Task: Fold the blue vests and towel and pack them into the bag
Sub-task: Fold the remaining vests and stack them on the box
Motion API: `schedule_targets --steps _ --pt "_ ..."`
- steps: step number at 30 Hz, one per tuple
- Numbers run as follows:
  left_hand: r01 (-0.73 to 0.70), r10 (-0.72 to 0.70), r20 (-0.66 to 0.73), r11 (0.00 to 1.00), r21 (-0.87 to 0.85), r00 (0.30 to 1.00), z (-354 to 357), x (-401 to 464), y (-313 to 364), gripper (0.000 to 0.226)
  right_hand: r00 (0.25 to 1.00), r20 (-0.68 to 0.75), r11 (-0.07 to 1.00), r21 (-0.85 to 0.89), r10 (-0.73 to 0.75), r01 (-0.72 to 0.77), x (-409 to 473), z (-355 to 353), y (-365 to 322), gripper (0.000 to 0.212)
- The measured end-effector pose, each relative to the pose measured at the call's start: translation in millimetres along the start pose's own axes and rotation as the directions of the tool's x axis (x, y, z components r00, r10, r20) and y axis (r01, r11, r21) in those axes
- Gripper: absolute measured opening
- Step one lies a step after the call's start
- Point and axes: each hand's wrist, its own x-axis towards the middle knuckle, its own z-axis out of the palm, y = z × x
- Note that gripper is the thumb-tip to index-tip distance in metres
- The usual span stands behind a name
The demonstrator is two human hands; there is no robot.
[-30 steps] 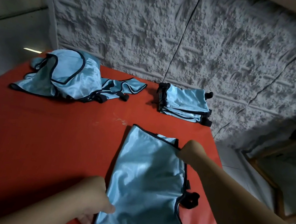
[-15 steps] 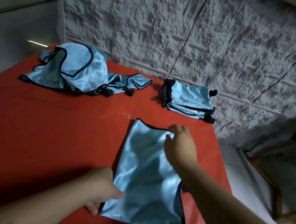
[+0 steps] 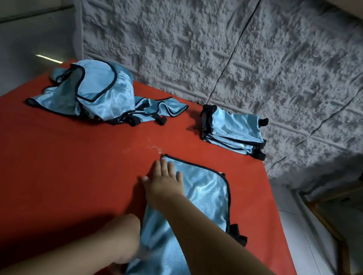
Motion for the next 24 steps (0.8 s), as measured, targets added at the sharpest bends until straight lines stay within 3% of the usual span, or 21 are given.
schedule_targets --steps 1,2,4,5,8,10,12,15,17,20,24 --pt "-0.009 0.008 -0.006 0.996 -0.092 1.0 1 -8 5 0.1 0.999 -0.008 0.999 0.032 -0.038 0.038 4 -1 -2 0.072" --pt "0.005 0.005 0.106 0.996 -0.09 0.994 -19 -41 28 0.102 0.997 -0.026 0.993 0.087 -0.079 0.081 5 -4 -2 0.07" --pt "0.082 -0.073 0.285 0.996 -0.02 0.956 -100 -170 121 0.058 0.984 -0.108 0.954 0.252 -0.142 0.165 -1 -17 3 0.066" --pt "0.161 -0.143 0.338 0.987 -0.027 0.93 -107 -189 133 0.041 0.977 -0.168 0.926 0.332 -0.132 0.182 -11 -25 9 0.06" --pt "0.186 -0.136 0.338 0.975 -0.12 0.931 -109 -199 137 0.02 0.94 -0.34 0.902 0.393 -0.038 0.178 -60 -42 42 0.039" --pt "0.152 -0.082 0.321 0.968 -0.202 0.944 -110 -200 138 0.015 0.94 -0.333 0.921 0.335 -0.08 0.197 -110 -45 64 0.034" --pt "0.081 -0.029 0.231 0.972 -0.221 0.972 -109 -205 140 0.02 0.97 -0.194 0.948 0.249 -0.15 0.196 -159 -42 80 0.048" --pt "0.01 0.018 0.093 0.956 -0.292 0.996 -102 -210 141 0.024 0.976 -0.004 0.976 0.013 -0.216 0.216 -205 -23 91 0.094" --pt "0.033 -0.017 0.039 0.895 -0.444 0.999 -100 -214 143 0.026 0.968 0.034 0.962 -0.108 -0.249 0.251 -216 -4 95 0.107" --pt "0.091 -0.065 0.064 0.713 -0.696 0.996 -100 -222 147 0.035 0.979 -0.042 0.975 -0.107 -0.201 0.196 -223 16 101 0.101" --pt "0.155 -0.024 0.17 0.545 -0.824 0.985 -107 -236 157 0.025 0.959 -0.248 0.99 -0.057 -0.137 0.127 -227 25 112 0.067"
